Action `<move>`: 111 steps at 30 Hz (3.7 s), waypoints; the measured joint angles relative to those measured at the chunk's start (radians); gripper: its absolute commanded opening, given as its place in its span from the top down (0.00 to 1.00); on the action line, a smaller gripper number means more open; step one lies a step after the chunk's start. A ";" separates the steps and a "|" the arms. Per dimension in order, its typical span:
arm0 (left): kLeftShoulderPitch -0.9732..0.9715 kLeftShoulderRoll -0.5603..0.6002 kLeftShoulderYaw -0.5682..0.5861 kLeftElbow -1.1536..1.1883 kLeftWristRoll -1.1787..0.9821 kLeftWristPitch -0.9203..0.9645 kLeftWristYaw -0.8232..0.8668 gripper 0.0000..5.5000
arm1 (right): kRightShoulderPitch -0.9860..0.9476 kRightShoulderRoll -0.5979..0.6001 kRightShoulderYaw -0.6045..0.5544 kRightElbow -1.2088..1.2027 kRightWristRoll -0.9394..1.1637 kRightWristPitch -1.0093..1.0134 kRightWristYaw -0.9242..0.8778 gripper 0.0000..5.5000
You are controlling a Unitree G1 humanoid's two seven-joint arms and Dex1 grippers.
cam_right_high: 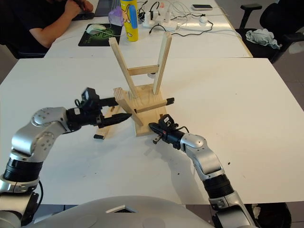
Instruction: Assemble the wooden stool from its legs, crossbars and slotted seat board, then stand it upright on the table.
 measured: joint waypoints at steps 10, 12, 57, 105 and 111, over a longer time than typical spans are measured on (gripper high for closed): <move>-0.161 0.166 0.407 -0.166 -0.714 0.229 0.297 0.53 | 0.005 0.008 -0.012 0.024 0.000 -0.018 -0.005 1.00; -0.280 0.150 0.388 -0.166 -0.750 0.205 0.405 0.58 | 0.005 0.013 -0.013 0.029 0.000 -0.025 -0.006 1.00; -0.357 -0.375 0.010 -0.229 0.074 -0.163 0.645 1.00 | -0.041 0.038 0.007 0.099 -0.030 -0.081 -0.027 1.00; 0.183 -0.396 0.087 0.090 0.380 0.234 0.717 0.36 | -0.037 0.086 -0.001 0.111 -0.026 -0.073 -0.035 1.00; 0.196 -0.393 0.032 0.142 0.424 0.228 0.716 0.36 | -0.050 0.086 0.006 0.123 -0.027 -0.073 -0.031 1.00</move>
